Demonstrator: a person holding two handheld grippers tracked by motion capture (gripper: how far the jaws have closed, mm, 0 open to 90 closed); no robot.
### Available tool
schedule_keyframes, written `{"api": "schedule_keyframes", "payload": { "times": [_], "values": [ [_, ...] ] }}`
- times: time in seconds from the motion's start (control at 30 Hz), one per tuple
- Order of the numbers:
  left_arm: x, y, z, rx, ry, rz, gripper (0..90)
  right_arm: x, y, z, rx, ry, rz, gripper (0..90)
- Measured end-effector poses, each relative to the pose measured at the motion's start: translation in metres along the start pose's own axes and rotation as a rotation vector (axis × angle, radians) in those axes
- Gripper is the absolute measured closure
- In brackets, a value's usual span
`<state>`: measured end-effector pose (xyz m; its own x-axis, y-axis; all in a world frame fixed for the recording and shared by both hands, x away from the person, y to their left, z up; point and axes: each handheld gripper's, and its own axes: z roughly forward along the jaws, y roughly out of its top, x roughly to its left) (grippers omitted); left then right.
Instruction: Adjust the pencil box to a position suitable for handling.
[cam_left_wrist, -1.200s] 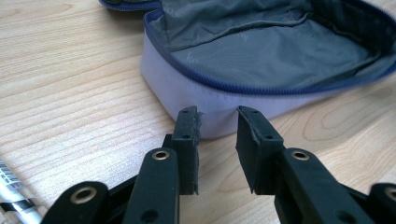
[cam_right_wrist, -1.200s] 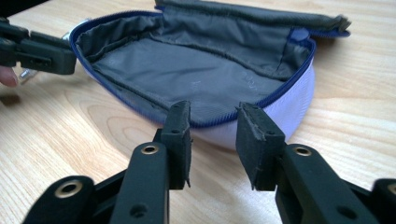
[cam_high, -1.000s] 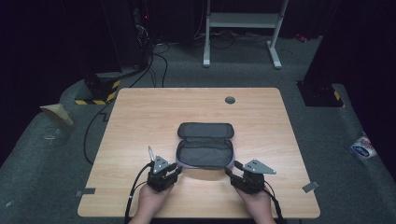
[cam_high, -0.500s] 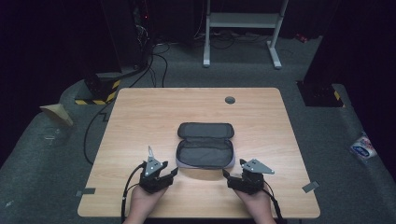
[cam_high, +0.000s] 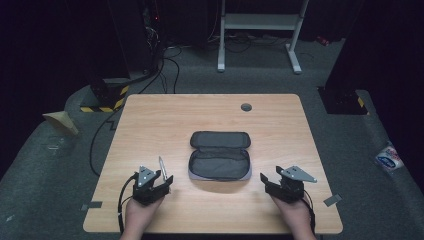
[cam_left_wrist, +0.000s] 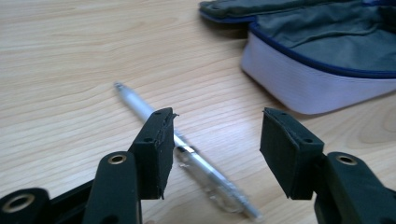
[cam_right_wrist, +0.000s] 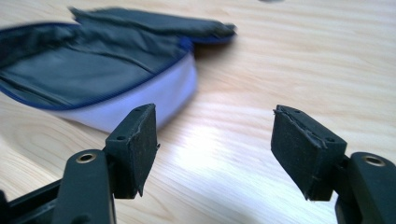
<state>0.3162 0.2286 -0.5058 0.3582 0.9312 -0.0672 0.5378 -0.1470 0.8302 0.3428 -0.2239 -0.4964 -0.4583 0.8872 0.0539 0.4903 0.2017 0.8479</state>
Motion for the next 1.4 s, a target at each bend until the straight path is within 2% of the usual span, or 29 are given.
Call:
{"api": "schedule_keyframes", "payload": {
  "times": [0.13, 0.2, 0.3, 0.37, 0.5, 0.57, 0.7, 0.73, 0.8, 0.93, 1.0, 1.03, 1.07, 1.1, 1.2, 1.23, 1.3, 1.33, 1.4],
  "values": [
    [0.005, -0.001, -0.002, -0.001, 0.026, 0.01, 44.8, -0.012, -0.007, -0.004, 0.024, -0.044, -0.017, 31.5],
    [0.007, -0.002, -0.003, -0.005, 0.031, -0.011, 45.1, -0.017, -0.013, -0.006, 0.022, -0.063, -0.006, 31.7],
    [0.008, -0.001, -0.003, -0.006, 0.038, -0.018, 45.8, -0.02, -0.019, -0.007, 0.032, -0.07, -0.002, 33.8],
    [0.009, -0.001, -0.001, -0.003, 0.057, -0.015, 45.8, -0.022, -0.024, -0.007, 0.064, -0.079, -0.016, 34.2],
    [0.007, -0.002, 0.001, 0.008, 0.072, -0.023, 46.3, -0.025, -0.028, -0.007, 0.092, -0.081, -0.017, 35.7],
    [0.007, -0.001, 0.003, 0.017, 0.06, -0.029, 45.6, -0.026, -0.03, -0.007, 0.103, -0.086, -0.011, 34.2],
    [0.005, -0.002, 0.006, 0.033, 0.064, -0.023, 44.8, -0.027, -0.03, -0.006, 0.108, -0.089, -0.02, 33.7],
    [0.004, -0.003, 0.009, 0.048, 0.065, -0.039, 44.4, -0.027, -0.03, -0.005, 0.115, -0.091, -0.021, 33.9],
    [0.005, -0.003, 0.01, 0.054, 0.068, -0.041, 44.2, -0.027, -0.03, -0.005, 0.12, -0.091, -0.025, 34.0],
    [0.009, -0.004, 0.013, 0.065, 0.081, -0.04, 43.5, -0.028, -0.029, -0.001, 0.162, -0.091, -0.017, 33.7],
    [0.009, -0.004, 0.014, 0.071, 0.076, -0.049, 42.5, -0.029, -0.028, 0.001, 0.179, -0.09, -0.011, 33.7],
    [0.01, -0.003, 0.017, 0.069, 0.079, -0.075, 41.9, -0.029, -0.028, 0.002, 0.187, -0.088, -0.008, 33.8],
    [0.01, -0.003, 0.017, 0.069, 0.079, -0.075, 41.5, -0.028, -0.028, 0.002, 0.194, -0.09, -0.006, 34.0],
    [0.01, -0.001, 0.021, 0.066, 0.079, -0.101, 41.4, -0.027, -0.028, 0.002, 0.198, -0.094, -0.011, 34.1],
    [0.007, 0.001, 0.025, 0.076, 0.089, -0.083, 41.6, -0.027, -0.028, 0.003, 0.195, -0.092, -0.022, 34.2],
    [0.004, 0.001, 0.028, 0.094, 0.101, -0.064, 42.5, -0.027, -0.028, 0.003, 0.196, -0.09, -0.021, 34.3],
    [0.004, 0.001, 0.029, 0.1, 0.107, -0.065, 45.6, -0.027, -0.028, 0.003, 0.195, -0.09, -0.021, 34.3],
    [0.005, 0.001, 0.029, 0.109, 0.125, -0.067, 49.6, -0.027, -0.028, 0.003, 0.195, -0.09, -0.021, 34.4],
    [0.006, 0.001, 0.03, 0.112, 0.12, -0.076, 57.2, -0.027, -0.028, 0.003, 0.195, -0.092, -0.021, 34.3]
  ]
}}
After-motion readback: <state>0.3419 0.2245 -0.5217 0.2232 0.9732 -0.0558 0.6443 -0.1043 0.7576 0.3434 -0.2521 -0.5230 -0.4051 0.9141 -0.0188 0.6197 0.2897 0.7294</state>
